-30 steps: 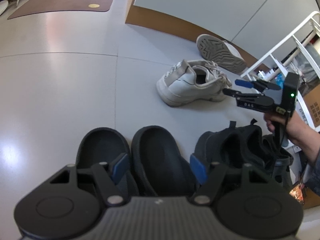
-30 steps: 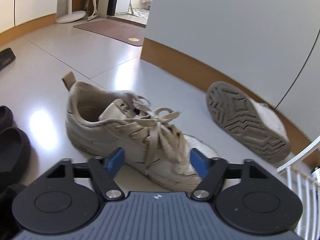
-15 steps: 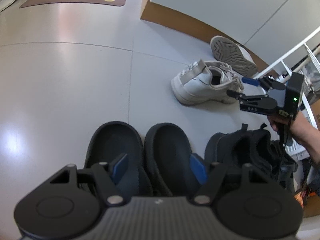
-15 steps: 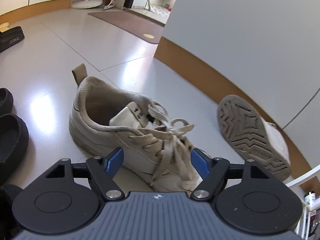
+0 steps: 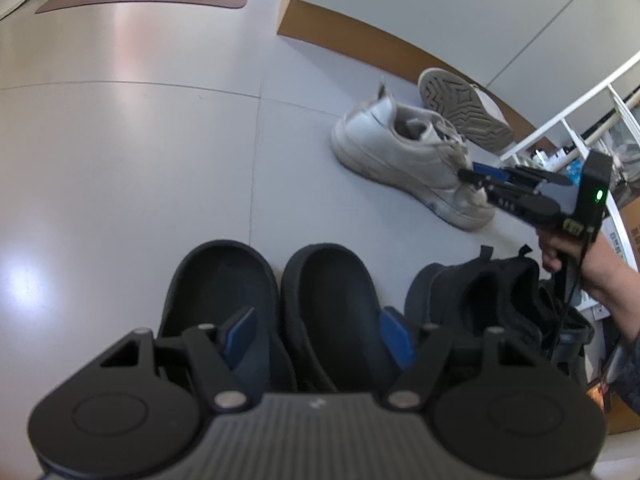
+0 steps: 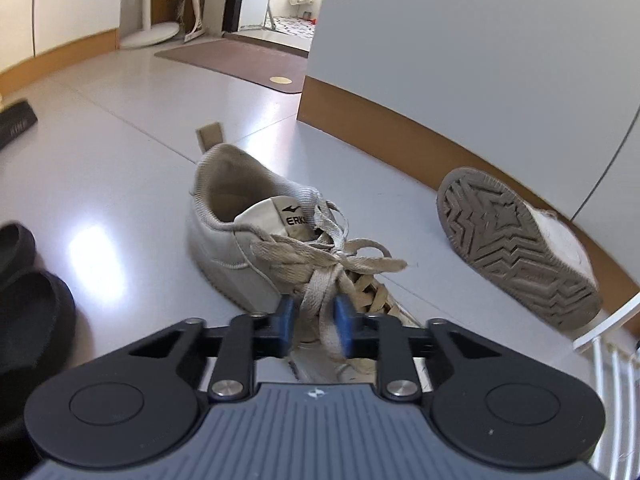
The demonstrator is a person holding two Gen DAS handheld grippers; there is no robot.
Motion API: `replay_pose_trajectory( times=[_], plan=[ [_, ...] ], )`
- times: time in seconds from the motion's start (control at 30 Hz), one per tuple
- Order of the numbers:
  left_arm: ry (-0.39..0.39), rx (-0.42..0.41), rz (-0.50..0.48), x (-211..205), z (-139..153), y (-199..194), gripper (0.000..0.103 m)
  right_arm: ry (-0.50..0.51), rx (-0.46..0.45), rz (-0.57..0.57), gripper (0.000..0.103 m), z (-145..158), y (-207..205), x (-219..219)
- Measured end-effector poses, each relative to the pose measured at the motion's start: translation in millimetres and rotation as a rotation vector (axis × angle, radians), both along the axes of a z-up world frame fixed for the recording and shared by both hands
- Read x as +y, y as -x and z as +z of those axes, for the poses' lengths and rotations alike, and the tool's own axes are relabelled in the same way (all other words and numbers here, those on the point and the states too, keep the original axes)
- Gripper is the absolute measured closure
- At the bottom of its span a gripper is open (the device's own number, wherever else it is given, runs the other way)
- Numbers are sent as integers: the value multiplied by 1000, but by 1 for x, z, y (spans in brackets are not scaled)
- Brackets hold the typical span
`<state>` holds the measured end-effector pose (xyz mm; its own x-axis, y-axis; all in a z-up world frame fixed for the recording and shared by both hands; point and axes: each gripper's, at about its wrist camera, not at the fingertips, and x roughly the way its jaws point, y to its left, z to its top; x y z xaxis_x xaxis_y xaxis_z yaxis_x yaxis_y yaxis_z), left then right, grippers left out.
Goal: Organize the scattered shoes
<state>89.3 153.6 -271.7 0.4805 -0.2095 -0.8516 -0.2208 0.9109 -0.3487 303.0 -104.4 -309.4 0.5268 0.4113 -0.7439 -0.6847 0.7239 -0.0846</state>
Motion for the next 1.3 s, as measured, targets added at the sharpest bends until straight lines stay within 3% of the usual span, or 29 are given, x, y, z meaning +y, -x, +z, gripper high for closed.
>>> replay_pose_trajectory(
  times=[0.13,0.17,0.23,0.27,0.3,0.37,0.57,0.63,0.73,0.9,0.97,1.07,1.23,1.3],
  plan=[
    [3,12,3,-1,-3,0,32,-112,98,-18,91,2,-8,-7],
    [4,14,5,0,-4,0,32,-120,107,-21,85,1,-9,-7],
    [3,15,11,1,-5,0,32,-108,100,-32,51,1,-8,-8],
    [3,15,13,2,-5,0,32,-100,95,-39,22,1,-7,-8],
    [3,15,15,3,-5,1,32,-89,66,-49,7,2,-5,-10],
    [3,18,18,3,-6,1,32,-93,24,-53,6,4,-1,-16],
    [-1,17,10,4,-6,5,32,15,115,-136,6,-17,-11,-23],
    [1,22,13,6,-7,6,32,57,220,-184,7,-30,-20,-21],
    [6,33,27,9,-8,5,32,31,328,-287,9,-33,-34,-23],
    [3,34,18,4,-9,3,32,44,359,-252,23,-28,-39,-10],
    [6,38,10,1,-11,3,32,32,361,-254,26,-27,-37,-7],
    [9,43,4,-1,-13,3,32,-29,378,-229,44,-23,-34,-4],
    [17,47,14,2,-14,2,32,-134,451,-286,44,-21,-36,-5],
    [20,44,16,3,-14,3,32,-149,453,-307,36,-22,-35,-4]
  ],
)
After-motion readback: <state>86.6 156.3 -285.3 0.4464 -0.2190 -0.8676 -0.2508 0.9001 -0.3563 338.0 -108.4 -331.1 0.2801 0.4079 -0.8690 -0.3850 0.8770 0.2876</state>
